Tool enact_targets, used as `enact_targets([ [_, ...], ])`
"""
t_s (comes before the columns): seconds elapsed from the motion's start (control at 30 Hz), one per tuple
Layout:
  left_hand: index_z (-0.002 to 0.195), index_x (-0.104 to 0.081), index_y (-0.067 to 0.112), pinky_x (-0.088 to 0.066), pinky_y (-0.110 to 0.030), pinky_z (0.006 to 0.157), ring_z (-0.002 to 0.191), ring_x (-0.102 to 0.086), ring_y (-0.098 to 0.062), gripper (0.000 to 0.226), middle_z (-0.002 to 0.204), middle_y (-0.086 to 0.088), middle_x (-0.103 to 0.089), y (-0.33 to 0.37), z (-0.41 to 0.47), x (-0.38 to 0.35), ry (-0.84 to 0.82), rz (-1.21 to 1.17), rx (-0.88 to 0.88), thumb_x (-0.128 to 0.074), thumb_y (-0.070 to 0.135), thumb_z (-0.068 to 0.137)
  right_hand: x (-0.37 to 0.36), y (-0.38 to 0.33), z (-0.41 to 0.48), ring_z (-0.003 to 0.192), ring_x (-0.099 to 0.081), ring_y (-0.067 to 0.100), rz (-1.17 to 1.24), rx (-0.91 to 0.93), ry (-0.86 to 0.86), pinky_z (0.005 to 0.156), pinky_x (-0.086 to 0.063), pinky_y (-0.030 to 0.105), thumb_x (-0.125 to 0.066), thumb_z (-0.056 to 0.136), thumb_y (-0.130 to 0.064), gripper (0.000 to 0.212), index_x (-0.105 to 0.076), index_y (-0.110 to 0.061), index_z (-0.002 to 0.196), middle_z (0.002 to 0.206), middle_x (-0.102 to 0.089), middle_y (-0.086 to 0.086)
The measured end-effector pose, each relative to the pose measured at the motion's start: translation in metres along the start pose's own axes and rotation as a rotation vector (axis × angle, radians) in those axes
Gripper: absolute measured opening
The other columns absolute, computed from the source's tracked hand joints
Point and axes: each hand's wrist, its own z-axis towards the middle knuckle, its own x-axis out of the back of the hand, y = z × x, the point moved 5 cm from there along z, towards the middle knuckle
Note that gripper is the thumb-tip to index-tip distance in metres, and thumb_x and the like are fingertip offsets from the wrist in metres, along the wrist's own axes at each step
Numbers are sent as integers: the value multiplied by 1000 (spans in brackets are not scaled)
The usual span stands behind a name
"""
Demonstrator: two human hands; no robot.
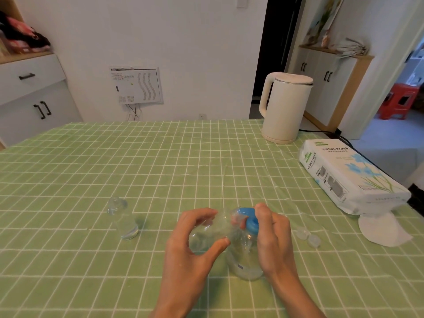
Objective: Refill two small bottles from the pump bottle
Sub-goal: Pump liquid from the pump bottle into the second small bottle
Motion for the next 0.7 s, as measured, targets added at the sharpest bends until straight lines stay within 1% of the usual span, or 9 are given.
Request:
enact_targets([
  [0.07,114,-71,30,-46,-8,93,113,-68,-15,45,109,7,-74,1,0,0,6,-11,2,-87,21,73,0,-1,0,72,-75,22,23,0,10,69,-55,26,-39,89,-67,65,-80,-22,68,73,-80,4],
  [0.1,114,-71,30,-46,-8,93,113,-69,-14,45,109,7,-74,1,0,0,7,-11,0,-87,21,72,-1,0,0,73,-76,20,28,0,13,69,-54,25,-40,89,-69,69,-79,-17,67,73,-80,4],
  [0.17,113,-71,30,-46,-8,93,112,-69,-13,45,108,8,-74,2,0,0,7,-12,-1,-87,21,72,-1,0,0,73,-75,28,18,-3,16,71,-55,36,-39,88,-71,71,-79,-16,69,73,-80,5],
  [0.23,113,-71,30,-46,-8,93,112,-69,-13,46,108,8,-74,2,0,0,8,-17,2,-87,21,71,-1,-2,-1,74,-72,37,-3,-1,11,73,-55,47,-38,89,-71,66,-82,-25,73,74,-80,5],
  [0.3,113,-71,30,-47,-8,93,112,-69,-14,46,108,8,-75,3,0,-1,10,-12,-2,-88,21,71,-1,-3,-1,73,-74,33,-3,8,3,72,-55,44,-37,90,-71,65,-82,-27,72,76,-81,2],
  [0.47,112,-72,29,-46,-6,92,111,-70,-11,46,106,8,-75,3,0,-2,17,-21,-7,-87,19,69,-1,0,0,76,-77,20,21,21,-37,77,-57,32,-39,92,-66,73,-77,-8,67,75,-80,6],
  [0.57,110,-72,27,-46,-6,91,109,-70,-10,47,105,7,-75,1,1,-2,21,-24,-7,-87,17,67,-2,1,2,77,-76,24,0,7,-64,79,-58,40,-38,91,-63,73,-77,-5,71,74,-79,9],
  [0.67,110,-73,26,-47,-6,90,108,-71,-10,47,105,8,-75,0,0,-1,16,-13,-3,-87,17,67,-2,-3,2,70,-71,28,-20,27,-80,73,-55,43,-38,91,-57,67,-75,-5,69,70,-77,9],
  [0.7,110,-73,26,-47,-6,90,108,-71,-9,46,105,9,-75,0,0,-1,17,-12,0,-87,17,67,-2,-4,2,69,-67,35,-29,37,-83,71,-53,47,-38,90,-55,68,-72,0,68,67,-74,12],
])
